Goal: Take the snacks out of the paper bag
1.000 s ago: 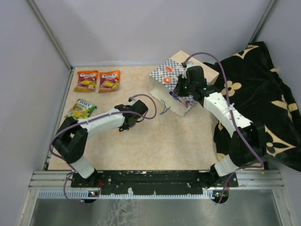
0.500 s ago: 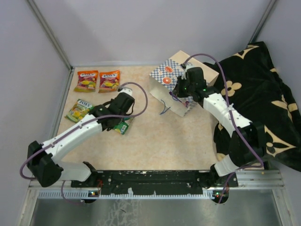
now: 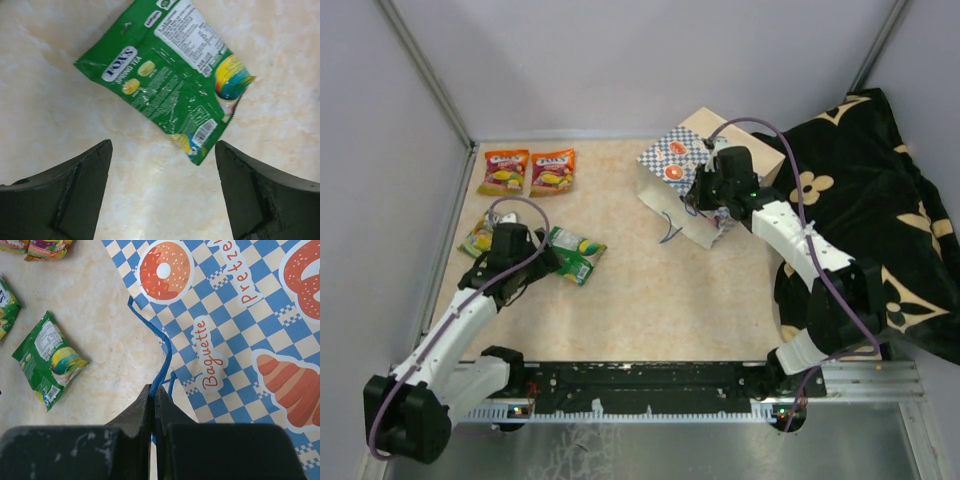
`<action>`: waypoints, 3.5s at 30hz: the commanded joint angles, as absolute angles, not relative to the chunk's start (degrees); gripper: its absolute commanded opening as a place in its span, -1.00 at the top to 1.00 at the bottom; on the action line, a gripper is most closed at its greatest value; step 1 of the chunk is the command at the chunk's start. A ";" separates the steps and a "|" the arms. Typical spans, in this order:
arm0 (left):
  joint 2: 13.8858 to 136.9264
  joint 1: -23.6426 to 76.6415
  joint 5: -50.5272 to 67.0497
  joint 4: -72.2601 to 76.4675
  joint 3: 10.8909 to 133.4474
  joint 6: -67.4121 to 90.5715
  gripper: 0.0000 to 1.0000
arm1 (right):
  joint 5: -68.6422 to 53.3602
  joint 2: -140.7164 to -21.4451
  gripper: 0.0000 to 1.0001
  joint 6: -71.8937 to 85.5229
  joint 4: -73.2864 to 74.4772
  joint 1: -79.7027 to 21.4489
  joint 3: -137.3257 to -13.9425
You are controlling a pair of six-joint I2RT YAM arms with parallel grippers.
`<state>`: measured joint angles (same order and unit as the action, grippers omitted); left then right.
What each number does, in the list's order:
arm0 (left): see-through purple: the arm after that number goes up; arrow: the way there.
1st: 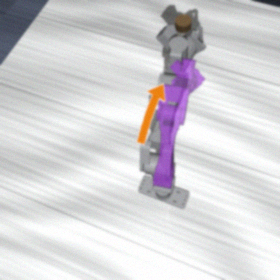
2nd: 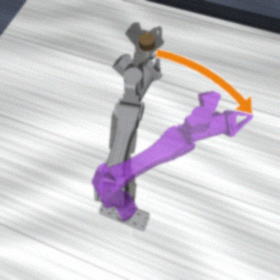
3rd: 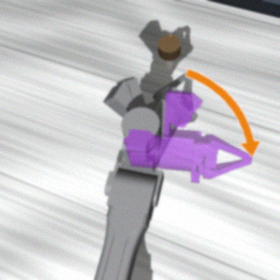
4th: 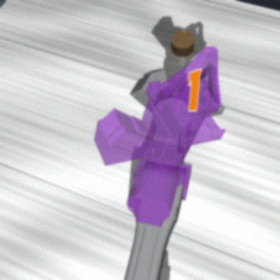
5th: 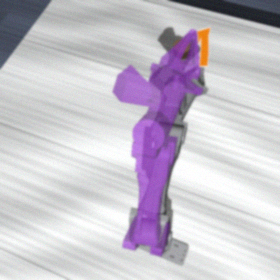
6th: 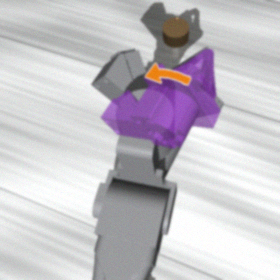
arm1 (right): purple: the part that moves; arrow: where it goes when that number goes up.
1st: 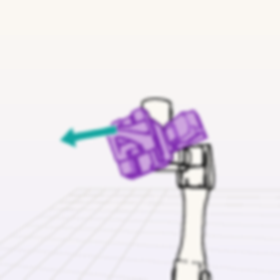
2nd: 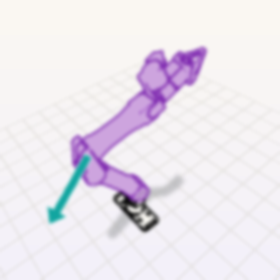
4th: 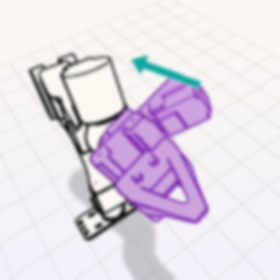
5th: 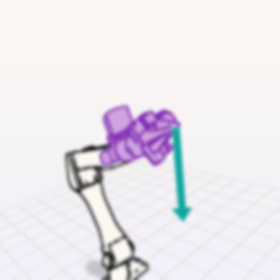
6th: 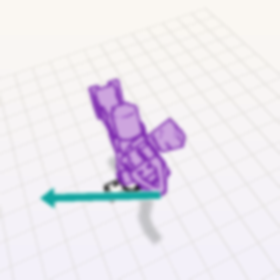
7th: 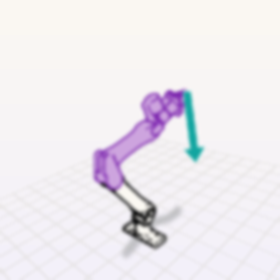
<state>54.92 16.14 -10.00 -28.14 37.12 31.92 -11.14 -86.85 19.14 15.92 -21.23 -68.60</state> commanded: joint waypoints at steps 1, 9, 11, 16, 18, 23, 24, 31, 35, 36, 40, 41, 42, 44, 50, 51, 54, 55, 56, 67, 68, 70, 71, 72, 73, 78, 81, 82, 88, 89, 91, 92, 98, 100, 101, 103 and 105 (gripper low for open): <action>54.10 11.01 3.25 -15.87 31.06 42.61 -0.78 | -12.10 -83.83 1.00 18.61 13.76 -21.18 -68.30; 60.16 4.35 12.50 -3.14 22.63 46.07 -0.65 | -11.36 -83.01 1.00 18.46 14.24 -21.18 -67.25; 62.04 4.30 12.99 -1.24 22.57 45.84 -0.62 | -11.53 -83.33 1.00 18.46 13.84 -21.18 -67.24; 66.79 4.24 12.57 1.88 21.36 46.32 -0.45 | -12.48 -84.49 1.00 18.46 13.52 -21.18 -67.33; 68.00 4.01 12.31 3.12 20.89 47.16 -0.42 | -12.31 -84.66 1.00 18.26 13.27 -21.18 -67.09; 66.38 3.50 11.16 3.13 23.03 48.81 0.50 | -12.72 -84.85 1.00 17.93 13.04 -21.18 -66.97; 65.83 3.45 10.12 1.60 24.38 48.19 0.65 | -12.94 -84.82 1.00 17.93 12.92 -21.18 -66.97; 61.05 3.51 -1.62 -21.66 44.14 32.76 1.00 | -13.85 -84.91 1.00 18.30 11.65 -21.18 -65.87; 59.95 3.54 -7.48 -28.84 52.31 20.62 1.00 | -14.54 -86.20 1.00 18.95 10.87 -21.18 -65.92; 60.69 3.52 -9.47 -30.88 54.25 17.67 1.00 | -14.94 -86.35 1.00 19.24 10.52 -21.18 -65.84; 64.62 4.51 -18.98 -35.60 58.43 11.85 1.00 | -16.14 -86.67 1.00 20.05 9.40 -21.18 -65.48; 66.20 5.96 -22.38 -36.07 58.52 11.60 1.00 | -16.35 -86.85 1.00 20.23 9.28 -21.18 -65.48; 67.94 7.90 -26.21 -36.60 58.49 11.38 1.00 | -16.55 -87.04 1.00 20.34 9.17 -21.18 -65.56; 72.58 13.87 -36.82 -37.89 58.37 11.32 1.00 | -17.01 -87.25 1.00 20.63 9.01 -21.18 -65.53; 89.50 25.66 -55.15 -50.68 65.74 15.60 1.00 | -17.15 -86.63 1.00 20.59 8.89 -21.18 -64.16; 90.89 27.18 -57.95 -50.91 66.30 15.03 1.00 | -17.07 -86.51 1.00 20.57 8.94 -21.18 -63.90; 92.92 30.87 -59.31 -48.23 66.94 11.08 1.00 | -17.20 -86.06 1.00 20.59 8.51 -21.20 -62.87; 93.36 32.09 -59.54 -46.47 66.59 9.16 1.00 | -17.23 -86.07 1.00 20.65 8.31 -21.18 -62.65; 94.04 33.45 -59.88 -45.05 66.32 6.98 1.00 | -17.44 -86.11 1.00 20.76 8.08 -21.18 -62.40; 106.88 39.20 -55.75 -41.14 74.21 -0.73 1.00 | -18.54 -85.75 1.00 21.10 6.77 -21.18 -61.27; 108.45 39.39 -55.61 -42.69 75.43 0.63 1.00 | -18.50 -85.58 1.00 21.17 6.60 -21.18 -61.12; 112.22 40.16 -55.27 -46.56 78.05 3.86 1.00 | -18.61 -85.37 1.00 21.26 6.33 -21.18 -60.88; 114.47 40.71 -55.10 -48.28 79.22 5.81 1.00 | -18.68 -85.35 1.00 21.33 6.16 -21.18 -60.71; 116.21 41.52 -54.89 -49.49 80.41 7.29 1.00 | -18.81 -85.34 1.00 21.35 5.98 -21.20 -60.58; 117.63 42.37 -54.85 -50.94 81.58 8.96 1.00 | -18.90 -85.41 1.00 21.43 5.93 -21.18 -60.53; 126.99 46.17 -53.30 -62.43 91.40 20.28 0.97 | -19.07 -85.52 1.00 21.45 5.85 -21.18 -60.40; 129.09 47.26 -47.37 -64.04 95.17 21.50 0.87 | -19.32 -85.97 1.00 21.49 5.55 -21.18 -60.58; 128.56 47.46 -45.11 -63.05 95.41 20.73 0.76 | -19.56 -86.22 1.00 21.53 5.58 -21.18 -60.70; 115.38 46.87 -25.14 -46.64 90.56 12.13 -0.99 | -19.28 -86.06 1.00 21.44 6.17 -21.18 -60.73; 112.87 46.16 -21.36 -43.01 89.15 10.92 -1.00 | -19.21 -85.97 1.00 21.44 6.17 -21.18 -60.66; 108.17 43.77 -14.48 -37.54 86.03 10.47 -1.00 | -19.21 -85.74 1.00 21.42 6.26 -21.18 -60.59; 106.10 42.11 -11.67 -35.43 84.66 10.50 -1.00 | -19.24 -85.70 1.00 21.46 6.30 -21.18 -60.55; 99.37 31.46 3.30 -25.94 76.87 10.91 -0.96 | -19.60 -85.70 1.00 21.68 6.24 -21.18 -60.35; 99.25 28.64 5.70 -22.71 75.26 11.38 -0.94 | -19.56 -85.52 1.00 21.74 6.09 -21.18 -60.02; 99.77 27.31 6.63 -21.90 74.82 11.75 -0.93 | -19.47 -85.51 1.00 21.71 6.07 -21.18 -59.87; 101.50 25.17 7.13 -20.88 74.54 12.29 -0.92 | -19.38 -85.52 1.00 21.62 5.91 -21.18 -59.62; 103.48 23.65 6.48 -20.30 74.32 12.90 -0.90 | -19.45 -85.52 1.00 21.54 5.76 -21.18 -59.38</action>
